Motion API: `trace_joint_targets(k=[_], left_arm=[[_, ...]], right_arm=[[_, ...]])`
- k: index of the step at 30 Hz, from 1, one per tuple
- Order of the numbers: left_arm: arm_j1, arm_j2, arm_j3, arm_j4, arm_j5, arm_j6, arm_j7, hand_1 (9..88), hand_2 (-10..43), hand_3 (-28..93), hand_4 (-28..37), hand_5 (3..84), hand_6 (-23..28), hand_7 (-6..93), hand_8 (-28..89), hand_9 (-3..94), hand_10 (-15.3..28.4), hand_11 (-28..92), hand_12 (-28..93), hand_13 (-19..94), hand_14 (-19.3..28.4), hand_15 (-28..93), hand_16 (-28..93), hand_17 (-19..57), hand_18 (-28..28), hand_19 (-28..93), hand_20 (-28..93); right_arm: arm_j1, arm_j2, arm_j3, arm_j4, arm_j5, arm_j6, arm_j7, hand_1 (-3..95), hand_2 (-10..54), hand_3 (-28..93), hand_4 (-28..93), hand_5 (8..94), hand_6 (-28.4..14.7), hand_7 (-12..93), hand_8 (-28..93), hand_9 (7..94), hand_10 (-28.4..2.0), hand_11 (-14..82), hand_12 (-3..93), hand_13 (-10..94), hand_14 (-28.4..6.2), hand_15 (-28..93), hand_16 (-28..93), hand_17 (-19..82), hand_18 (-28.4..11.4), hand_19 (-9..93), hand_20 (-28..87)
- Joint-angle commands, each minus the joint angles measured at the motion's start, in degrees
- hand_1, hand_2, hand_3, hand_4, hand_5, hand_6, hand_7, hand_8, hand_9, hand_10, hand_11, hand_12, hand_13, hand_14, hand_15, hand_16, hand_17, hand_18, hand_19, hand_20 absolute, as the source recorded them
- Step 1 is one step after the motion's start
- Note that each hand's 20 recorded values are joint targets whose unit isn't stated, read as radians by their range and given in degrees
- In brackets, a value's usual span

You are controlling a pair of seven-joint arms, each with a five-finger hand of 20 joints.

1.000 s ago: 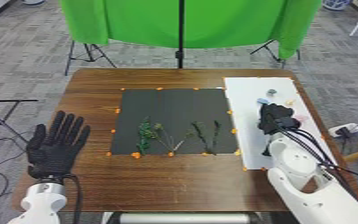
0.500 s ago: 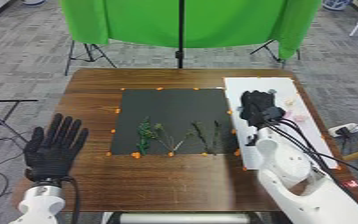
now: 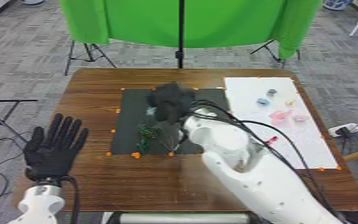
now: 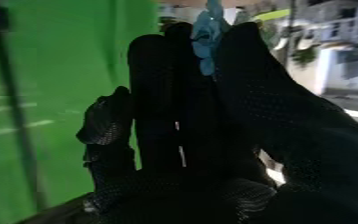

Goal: Arrange flowers

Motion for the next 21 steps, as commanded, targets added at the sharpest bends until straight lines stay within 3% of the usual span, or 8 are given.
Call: trace_joint_targets(k=[1, 2, 6, 9, 13, 15, 21], left_arm=[[-3.0, 1.82, 1.52, 1.19, -0.04, -0.2, -1.25, 30.5, 13.7, 77, -28.3, 44.9, 9.1, 9.4, -9, 38.5, 14.6, 16, 8, 27, 14.8, 27, -6, -6.7, 12.9, 32, 11], [-3.6, 1.91, 1.64, 1.55, 0.05, 0.06, -1.92, 30.4, 13.7, 77, -28.3, 44.9, 9.1, 9.4, -9, 38.5, 14.6, 16, 8, 27, 14.8, 27, -6, -6.7, 12.9, 32, 11], [-3.2, 2.45, 1.5, 0.94, 0.12, 0.52, -2.97, 30.4, 13.7, 77, -28.3, 44.9, 9.1, 9.4, -9, 38.5, 14.6, 16, 8, 27, 14.8, 27, -6, -6.7, 12.9, 32, 11], [-3.3, 2.79, 1.68, 0.92, 0.15, 0.43, -3.44, 30.5, 13.7, 77, -28.3, 44.8, 9.0, 9.4, -9, 38.5, 14.7, 16, 8, 27, 14.8, 27, -6, -6.7, 12.9, 32, 11], [-3.9, 2.94, 1.82, 1.18, 0.16, 0.38, -4.27, 30.5, 13.7, 77, -28.3, 44.9, 9.1, 9.4, -9, 38.5, 14.6, 16, 8, 27, 14.8, 27, -6, -6.7, 12.9, 32, 11], [-3.5, 2.76, 1.73, 1.15, -0.01, 0.18, -3.75, 30.5, 13.7, 77, -28.3, 44.9, 9.1, 9.4, -9, 38.5, 14.6, 16, 9, 27, 14.9, 27, -6, -6.7, 12.9, 32, 11], [-3.4, 2.55, 1.58, 1.3, -0.09, -0.21, -3.97, 30.5, 13.8, 77, -28.3, 44.9, 9.0, 9.4, -9, 38.5, 14.6, 16, 8, 27, 14.9, 28, -6, -6.7, 12.9, 32, 11]], right_arm=[[-1.9, -7.7, -3.9, 4.5, -2.3, -0.4, 1.5, 56.1, -9.5, 76, -28, 58.7, -2.2, 40, -8, 67.7, -12.8, 24.7, 33.4, 55, -11.4, 60, 33, 30, -22.9, 91, 45], [-2.1, -8.5, -3.9, 5.2, -2.5, -0.6, 1.8, 56.1, -9.5, 76, -28, 58.7, -2.2, 40, -8, 67.7, -12.8, 24.9, 33.4, 55, -11.5, 60, 33, 30, -22.8, 91, 45], [-3.4, -10.2, -5.3, 6.0, -5.2, 0.0, 2.7, 55.8, -9.5, 77, -28, 58.6, -2.1, 40, -9, 67.3, -12.8, 25.4, 32.9, 55, -11.4, 60, 33, 30, -22.9, 91, 45], [-3.8, -11.5, -5.6, 7.6, -6.8, -0.3, 2.7, 55.4, -9.5, 77, -28, 57.9, -1.9, 40, -18, 66.1, -13.1, 27.3, 31.3, 54, -11.4, 60, 33, 29, -22.9, 90, 45], [-4.7, -12.2, -5.1, 8.5, -7.9, -0.8, 4.5, 55.0, -9.5, 78, -28, 56.7, -2.0, 39, -21, 64.3, -13.5, 29.6, 28.9, 54, -11.6, 61, 32, 29, -23.0, 90, 45], [-5.1, -12.8, -4.4, 9.0, -7.6, -0.1, 5.2, 54.8, -9.5, 78, -28, 56.1, -2.6, 35, -20, 62.8, -14.1, 31.7, 25.9, 53, -11.8, 62, 32, 29, -23.1, 90, 45], [-4.6, -12.4, -4.1, 8.9, -6.7, -0.4, 6.9, 53.8, -9.5, 80, -28, 54.2, -3.6, 26, -18, 59.8, -15.6, 33.1, 19.4, 52, -12.7, 63, 31, 29, -23.3, 90, 45]])
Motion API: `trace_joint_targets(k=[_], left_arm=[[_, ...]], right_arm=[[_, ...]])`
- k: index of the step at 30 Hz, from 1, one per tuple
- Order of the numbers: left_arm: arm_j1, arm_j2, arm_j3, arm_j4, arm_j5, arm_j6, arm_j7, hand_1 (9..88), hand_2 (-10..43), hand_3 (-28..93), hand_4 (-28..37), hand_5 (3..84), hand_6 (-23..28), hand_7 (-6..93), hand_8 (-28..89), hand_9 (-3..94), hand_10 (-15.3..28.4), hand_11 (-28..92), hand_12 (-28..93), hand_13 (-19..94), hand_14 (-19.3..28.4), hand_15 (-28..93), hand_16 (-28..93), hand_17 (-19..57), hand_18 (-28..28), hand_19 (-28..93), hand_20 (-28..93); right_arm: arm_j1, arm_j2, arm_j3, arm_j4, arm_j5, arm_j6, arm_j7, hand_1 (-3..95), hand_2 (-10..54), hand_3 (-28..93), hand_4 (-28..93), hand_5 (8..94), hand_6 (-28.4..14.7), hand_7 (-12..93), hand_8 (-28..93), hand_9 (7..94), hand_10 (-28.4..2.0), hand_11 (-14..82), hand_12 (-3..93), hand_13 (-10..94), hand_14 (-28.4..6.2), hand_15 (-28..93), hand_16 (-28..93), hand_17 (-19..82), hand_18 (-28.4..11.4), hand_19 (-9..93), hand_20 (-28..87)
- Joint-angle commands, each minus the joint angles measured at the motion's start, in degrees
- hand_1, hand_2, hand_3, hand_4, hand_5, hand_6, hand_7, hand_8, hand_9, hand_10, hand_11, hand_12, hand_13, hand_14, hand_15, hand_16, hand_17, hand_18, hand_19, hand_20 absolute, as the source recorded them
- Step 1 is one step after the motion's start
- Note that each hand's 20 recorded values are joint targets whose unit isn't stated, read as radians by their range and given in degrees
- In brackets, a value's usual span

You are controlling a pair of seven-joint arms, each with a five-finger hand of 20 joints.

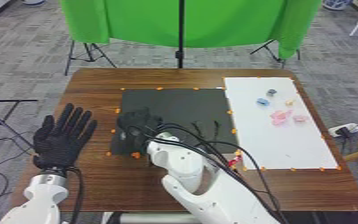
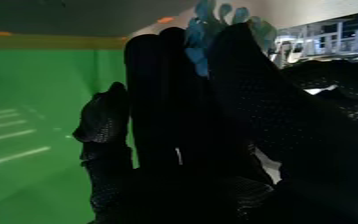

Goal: Arrange flowers

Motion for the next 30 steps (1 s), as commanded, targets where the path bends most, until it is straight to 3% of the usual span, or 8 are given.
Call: trace_joint_targets(k=[1, 9, 15, 17, 24, 30], left_arm=[[0.7, -0.35, 0.05, 0.26, -0.11, -0.24, -0.56, 30.5, 13.9, 77, -28.3, 44.9, 9.0, 9.4, -9, 38.5, 14.6, 16, 8, 27, 14.9, 28, -6, -6.7, 12.9, 32, 11], [1.2, -1.41, -0.38, 0.33, -0.01, -1.04, -0.22, 30.5, 14.0, 77, -28.3, 44.9, 9.0, 9.5, -9, 38.5, 14.6, 17, 8, 27, 14.9, 28, -6, -6.7, 12.9, 32, 11], [2.9, -3.74, -1.57, -0.06, -0.07, -1.1, -0.36, 30.5, 14.0, 77, -28.3, 44.9, 9.0, 9.5, -9, 38.6, 14.7, 17, 8, 27, 14.9, 28, -6, -6.7, 12.9, 32, 11], [3.9, -3.92, -1.97, -0.55, 0.06, -1.17, -0.04, 30.5, 14.1, 77, -28.3, 44.9, 9.0, 9.5, -9, 38.6, 14.7, 16, 8, 27, 14.9, 27, -6, -6.7, 12.9, 32, 11], [6.2, -4.41, -3.18, -1.71, -0.02, -1.24, 1.68, 30.5, 14.0, 77, -28.3, 44.9, 9.1, 9.5, -9, 38.5, 14.6, 16, 8, 27, 14.9, 27, -6, -6.7, 12.9, 32, 11], [6.9, -4.51, -3.67, -1.94, -0.14, -1.07, 2.28, 30.4, 14.0, 77, -28.3, 44.8, 9.0, 9.4, -9, 38.5, 14.6, 16, 9, 27, 15.0, 28, -6, -6.7, 13.0, 32, 11]], right_arm=[[-0.1, -0.2, 0.6, 0.1, 0.6, -0.4, 2.4, 53.7, -9.5, 80, -28, 54.1, -3.7, 25, -17, 59.6, -15.6, 32.8, 19.0, 52, -12.8, 63, 30, 29, -23.4, 90, 44], [-0.8, 0.9, 2.1, -2.6, 3.1, -1.1, 4.0, 52.0, -9.5, 82, -28, 52.0, -4.0, 21, -16, 57.7, -16.1, 29.0, 17.4, 51, -13.7, 64, 28, 29, -23.8, 90, 44], [-4.2, 5.8, 9.7, -10.8, 9.3, 1.4, 6.9, 47.2, -9.5, 86, -28, 47.5, -5.4, 17, -14, 53.4, -17.6, 24.5, 16.5, 49, -15.9, 67, 20, 29, -24.4, 90, 43], [-5.9, 9.0, 13.7, -13.7, 11.1, 2.5, 9.6, 45.7, -9.5, 86, -28, 46.2, -5.6, 17, -14, 51.7, -18.0, 22.8, 16.1, 48, -16.2, 67, 18, 28, -24.4, 90, 42], [-11.1, 19.7, 28.6, -15.8, 15.4, 0.8, 19.5, 43.5, -9.5, 85, -28, 45.3, -6.5, 15, -13, 47.9, -19.4, 17.5, 15.0, 44, -16.9, 57, 12, 26, -24.5, 87, 39], [-18.6, 24.4, 38.5, -16.6, 15.7, 0.4, 23.5, 42.9, -9.5, 86, -28, 45.5, -6.8, 15, -13, 44.8, -19.6, 14.5, 14.2, 38, -17.8, 44, 10, 23, -24.1, 82, 35]])
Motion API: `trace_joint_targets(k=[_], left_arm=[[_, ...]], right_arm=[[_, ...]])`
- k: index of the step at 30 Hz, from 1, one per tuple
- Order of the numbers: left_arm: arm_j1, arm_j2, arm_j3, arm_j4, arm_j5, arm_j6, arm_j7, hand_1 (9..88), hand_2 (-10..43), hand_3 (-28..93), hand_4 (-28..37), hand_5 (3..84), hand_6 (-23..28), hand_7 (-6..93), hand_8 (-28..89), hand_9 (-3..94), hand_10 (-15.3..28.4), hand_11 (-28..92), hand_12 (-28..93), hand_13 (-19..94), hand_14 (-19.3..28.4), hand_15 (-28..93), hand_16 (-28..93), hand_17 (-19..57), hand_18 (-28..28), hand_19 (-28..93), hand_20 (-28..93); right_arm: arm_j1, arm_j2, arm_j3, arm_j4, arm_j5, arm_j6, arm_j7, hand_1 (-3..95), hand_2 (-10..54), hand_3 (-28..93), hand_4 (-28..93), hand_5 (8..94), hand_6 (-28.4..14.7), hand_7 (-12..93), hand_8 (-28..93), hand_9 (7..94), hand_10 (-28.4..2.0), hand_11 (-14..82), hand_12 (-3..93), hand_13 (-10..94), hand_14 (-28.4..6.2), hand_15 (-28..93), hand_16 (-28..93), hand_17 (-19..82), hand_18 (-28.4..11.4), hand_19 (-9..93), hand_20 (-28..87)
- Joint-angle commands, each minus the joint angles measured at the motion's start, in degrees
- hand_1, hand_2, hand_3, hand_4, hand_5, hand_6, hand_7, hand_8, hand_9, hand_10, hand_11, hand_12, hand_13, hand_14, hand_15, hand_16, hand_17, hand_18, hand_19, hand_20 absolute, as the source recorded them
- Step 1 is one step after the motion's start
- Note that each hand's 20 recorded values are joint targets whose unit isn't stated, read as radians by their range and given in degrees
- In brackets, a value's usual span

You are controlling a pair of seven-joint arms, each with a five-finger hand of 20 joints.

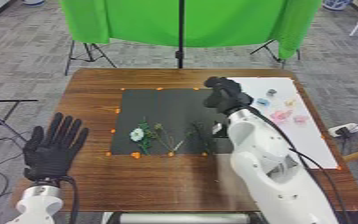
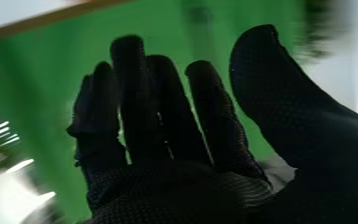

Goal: Arrange flowers

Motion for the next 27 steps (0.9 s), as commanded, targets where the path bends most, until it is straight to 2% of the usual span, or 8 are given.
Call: trace_joint_targets(k=[1, 3, 11, 16, 18, 22, 24, 27], left_arm=[[1.8, -0.72, -0.52, -0.23, -0.06, -0.26, 0.84, 30.4, 14.0, 77, -28.3, 44.8, 9.0, 9.4, -9, 38.5, 14.6, 16, 9, 27, 15.0, 28, -6, -6.7, 13.0, 32, 11], [1.6, -0.89, -0.32, -0.15, -0.39, -0.11, 0.77, 30.4, 14.0, 77, -28.3, 44.9, 9.0, 9.3, -9, 38.5, 14.6, 16, 9, 27, 14.9, 28, -6, -6.7, 13.0, 32, 11], [0.1, -0.94, 0.53, 0.47, -0.05, 0.43, 0.84, 30.5, 14.0, 77, -28.3, 44.9, 9.1, 9.4, -9, 38.5, 14.5, 16, 9, 27, 15.0, 28, -6, -6.7, 12.9, 32, 11], [-0.1, -1.04, 1.04, 0.6, -0.39, 1.1, 0.85, 30.5, 14.0, 77, -28.3, 44.9, 9.0, 9.4, -9, 38.5, 14.5, 16, 9, 27, 15.0, 28, -6, -6.7, 12.9, 32, 11], [0.0, -0.93, 1.17, 0.47, -0.37, 0.99, 0.81, 30.5, 14.0, 77, -28.3, 44.9, 9.0, 9.4, -9, 38.5, 14.6, 16, 9, 27, 15.0, 28, -6, -6.7, 12.9, 32, 11], [0.1, -0.83, 1.03, 0.36, -0.27, 1.04, 0.97, 30.5, 14.0, 77, -28.3, 44.9, 9.0, 9.5, -9, 38.5, 14.5, 16, 8, 27, 14.9, 28, -6, -6.7, 12.9, 32, 11], [0.3, -0.83, 0.9, 0.23, -0.35, 1.26, 1.07, 30.5, 14.1, 77, -28.3, 44.9, 9.0, 9.5, -9, 38.5, 14.5, 16, 8, 27, 15.0, 28, -6, -6.7, 12.9, 32, 11], [0.4, -0.82, 1.02, 0.21, -0.4, 1.1, 0.93, 30.5, 14.1, 77, -28.3, 44.9, 9.1, 9.4, -9, 38.5, 14.5, 16, 9, 27, 15.0, 28, -6, -6.7, 12.9, 32, 11]], right_arm=[[-9.0, 10.0, 13.8, 1.8, 0.2, -0.6, 5.2, 42.9, -9.5, 86, -28, 45.5, -6.8, 15, -13, 44.7, -19.6, 14.4, 14.2, 38, -17.8, 44, 10, 23, -24.0, 82, 35], [-9.9, 9.9, 15.1, 2.7, 1.3, 0.4, 6.9, 43.2, -9.5, 85, -28, 45.7, -6.7, 15, -13, 44.8, -19.3, 14.4, 14.1, 38, -17.8, 43, 11, 23, -23.9, 82, 34], [-10.8, 9.3, 15.3, 4.5, -1.1, -1.4, 3.5, 44.6, -9.5, 86, -28, 45.9, -5.9, 15, -13, 45.1, -17.7, 14.2, 13.8, 40, -16.8, 41, 11, 23, -23.7, 81, 33], [-10.1, 8.3, 15.1, 7.4, -0.4, -6.7, 2.0, 45.7, -9.5, 87, -28, 45.6, -5.3, 16, -13, 44.9, -16.7, 13.6, 13.6, 42, -15.7, 40, 12, 23, -23.6, 81, 33], [-10.6, 8.2, 15.3, 9.1, -0.4, -6.0, 1.2, 47.1, -9.5, 88, -28, 45.7, -4.3, 16, -13, 45.6, -15.4, 13.2, 13.4, 45, -14.4, 39, 12, 24, -23.5, 82, 33], [-12.2, 8.3, 15.3, 10.6, -1.9, -2.4, 0.4, 50.1, -9.5, 87, -28, 52.7, -1.7, 19, -15, 56.9, -12.7, 16.2, 14.1, 56, -11.2, 41, 15, 26, -22.7, 83, 34], [-12.8, 8.4, 15.2, 11.3, -2.4, 1.4, 0.1, 53.9, -9.5, 80, -28, 58.4, -0.9, 20, -15, 63.7, -12.5, 19.9, 15.8, 60, -9.3, 40, 24, 27, -22.2, 84, 36], [-13.4, 8.6, 15.5, 11.6, 0.9, 7.3, -0.8, 58.0, -9.5, 73, -28, 67.2, -0.7, 22, -10, 75.1, -11.8, 13.1, 28.1, 65, -7.9, 39, 33, 29, -21.9, 86, 38]])
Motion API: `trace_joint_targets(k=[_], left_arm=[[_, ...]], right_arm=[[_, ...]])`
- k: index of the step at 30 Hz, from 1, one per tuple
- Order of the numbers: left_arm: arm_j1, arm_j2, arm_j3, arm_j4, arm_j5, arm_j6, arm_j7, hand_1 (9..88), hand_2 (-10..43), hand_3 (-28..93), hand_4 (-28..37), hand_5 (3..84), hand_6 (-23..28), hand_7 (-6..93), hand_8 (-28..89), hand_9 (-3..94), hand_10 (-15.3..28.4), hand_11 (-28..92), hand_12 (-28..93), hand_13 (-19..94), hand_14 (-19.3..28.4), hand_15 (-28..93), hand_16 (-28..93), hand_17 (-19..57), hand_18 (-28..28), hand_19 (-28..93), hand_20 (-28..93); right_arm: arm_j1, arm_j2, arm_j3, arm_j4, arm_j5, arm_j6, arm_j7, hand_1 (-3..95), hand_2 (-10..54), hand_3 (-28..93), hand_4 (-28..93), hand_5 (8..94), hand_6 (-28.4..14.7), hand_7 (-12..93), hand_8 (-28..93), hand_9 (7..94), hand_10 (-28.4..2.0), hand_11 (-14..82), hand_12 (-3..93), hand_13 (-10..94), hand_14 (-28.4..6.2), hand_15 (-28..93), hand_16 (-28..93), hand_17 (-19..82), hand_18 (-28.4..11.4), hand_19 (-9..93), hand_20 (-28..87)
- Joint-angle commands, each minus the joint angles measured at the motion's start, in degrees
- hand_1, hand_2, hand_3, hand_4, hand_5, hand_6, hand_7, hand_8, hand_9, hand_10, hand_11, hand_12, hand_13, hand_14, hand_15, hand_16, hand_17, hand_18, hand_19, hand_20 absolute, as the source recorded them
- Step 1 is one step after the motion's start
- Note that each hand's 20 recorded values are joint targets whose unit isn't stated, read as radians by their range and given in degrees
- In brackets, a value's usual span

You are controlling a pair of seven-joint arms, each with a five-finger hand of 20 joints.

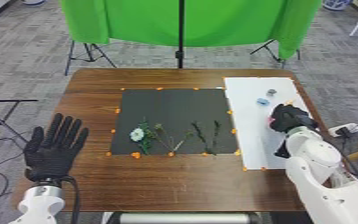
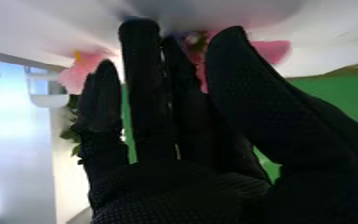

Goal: Arrange flowers

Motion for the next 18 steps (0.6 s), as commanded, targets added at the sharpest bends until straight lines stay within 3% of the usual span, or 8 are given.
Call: trace_joint_targets(k=[1, 4, 12, 18], left_arm=[[0.9, -0.5, 0.27, 0.06, -0.27, 0.58, -0.07, 30.5, 14.1, 77, -28.3, 44.9, 9.1, 9.4, -9, 38.5, 14.6, 16, 9, 28, 15.0, 28, -6, -6.7, 12.9, 32, 11], [1.1, -0.46, 0.12, -0.05, -0.31, 0.59, 0.1, 30.5, 14.1, 77, -28.3, 45.0, 9.0, 9.5, -9, 38.5, 14.5, 16, 8, 28, 15.0, 28, -6, -6.7, 12.9, 32, 11], [1.3, -0.39, 0.08, -0.14, -0.38, 0.41, 0.27, 30.5, 14.0, 77, -28.3, 44.9, 9.1, 9.4, -9, 38.5, 14.6, 16, 9, 28, 15.0, 28, -6, -6.7, 12.9, 32, 11], [1.2, -0.42, 0.78, 0.02, -0.44, 0.56, -0.12, 30.4, 14.1, 77, -28.3, 44.9, 9.1, 9.5, -9, 38.6, 14.6, 17, 9, 28, 15.0, 28, -6, -6.7, 12.9, 32, 11]], right_arm=[[-3.8, 0.1, -0.7, 3.1, 1.4, 11.7, -1.5, 58.6, -9.5, 72, -28, 71.4, -0.7, 24, -7, 79.7, -11.8, 11.4, 31.8, 68, -8.0, 40, 35, 30, -21.9, 87, 38], [-3.8, 0.6, -1.2, 1.0, 1.8, 14.6, -1.8, 58.7, -9.5, 72, -28, 78.7, -0.6, 28, -2, 87.7, -12.1, 10.5, 38.5, 71, -9.1, 44, 36, 32, -22.1, 88, 39], [1.8, 0.3, -6.4, -6.8, 3.6, 18.4, -8.0, 58.5, -9.5, 73, -28, 78.9, -0.8, 30, -1, 88.0, -12.0, 10.6, 39.8, 71, -9.3, 46, 36, 32, -22.3, 88, 39], [11.5, -6.3, -16.0, -3.6, 5.6, 18.1, -13.9, 58.4, -9.5, 73, -28, 78.6, -0.8, 31, -2, 87.7, -11.7, 10.8, 40.1, 71, -9.2, 46, 36, 32, -22.0, 88, 39]])
